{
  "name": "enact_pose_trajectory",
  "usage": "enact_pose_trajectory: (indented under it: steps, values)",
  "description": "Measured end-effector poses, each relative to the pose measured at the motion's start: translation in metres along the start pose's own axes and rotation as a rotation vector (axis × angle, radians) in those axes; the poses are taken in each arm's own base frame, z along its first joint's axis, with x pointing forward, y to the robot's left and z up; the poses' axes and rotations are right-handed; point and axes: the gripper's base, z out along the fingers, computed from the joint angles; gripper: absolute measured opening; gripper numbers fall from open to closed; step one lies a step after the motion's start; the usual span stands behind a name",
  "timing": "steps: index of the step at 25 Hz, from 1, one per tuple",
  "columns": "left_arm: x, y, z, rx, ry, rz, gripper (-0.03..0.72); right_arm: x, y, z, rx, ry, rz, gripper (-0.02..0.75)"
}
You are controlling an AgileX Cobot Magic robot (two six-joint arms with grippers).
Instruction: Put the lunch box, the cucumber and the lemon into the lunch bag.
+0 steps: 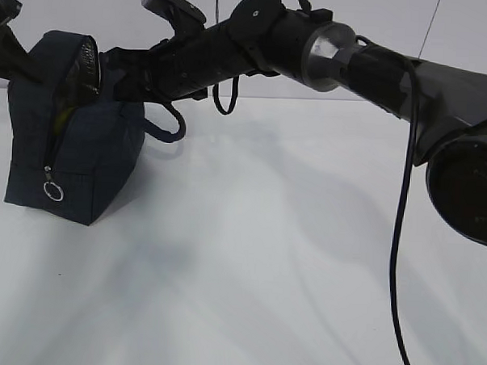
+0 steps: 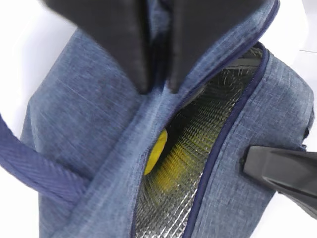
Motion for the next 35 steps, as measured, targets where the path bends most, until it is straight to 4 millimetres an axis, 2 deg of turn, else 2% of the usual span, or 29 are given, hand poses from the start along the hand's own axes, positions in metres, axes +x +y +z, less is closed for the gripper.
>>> enact_pose_trajectory:
  steps: [2, 9, 17, 24, 30, 35]
  values:
    - [0.0, -0.001, 0.001, 0.002, 0.001, 0.001, 0.005, 0.0, 0.0, 0.0, 0.0, 0.0, 0.0, 0.019]
    - [0.002, -0.016, 0.011, 0.025, 0.02, 0.026, 0.005, 0.0, 0.0, -0.004, 0.047, 0.036, -0.078, 0.008]
    - [0.004, -0.039, 0.022, 0.125, 0.023, 0.021, 0.005, -0.012, 0.005, -0.035, 0.258, 0.185, -0.205, 0.008]
    - [0.016, -0.078, 0.047, 0.181, 0.08, 0.078, 0.005, -0.021, 0.013, -0.064, 0.405, 0.304, -0.231, 0.008]
    - [0.027, -0.104, 0.063, 0.226, 0.121, 0.106, 0.005, -0.036, 0.018, -0.086, 0.526, 0.281, -0.25, 0.007]
    - [0.032, -0.116, 0.07, 0.243, 0.137, 0.112, 0.005, -0.042, 0.021, -0.097, 0.582, 0.264, -0.268, 0.007]
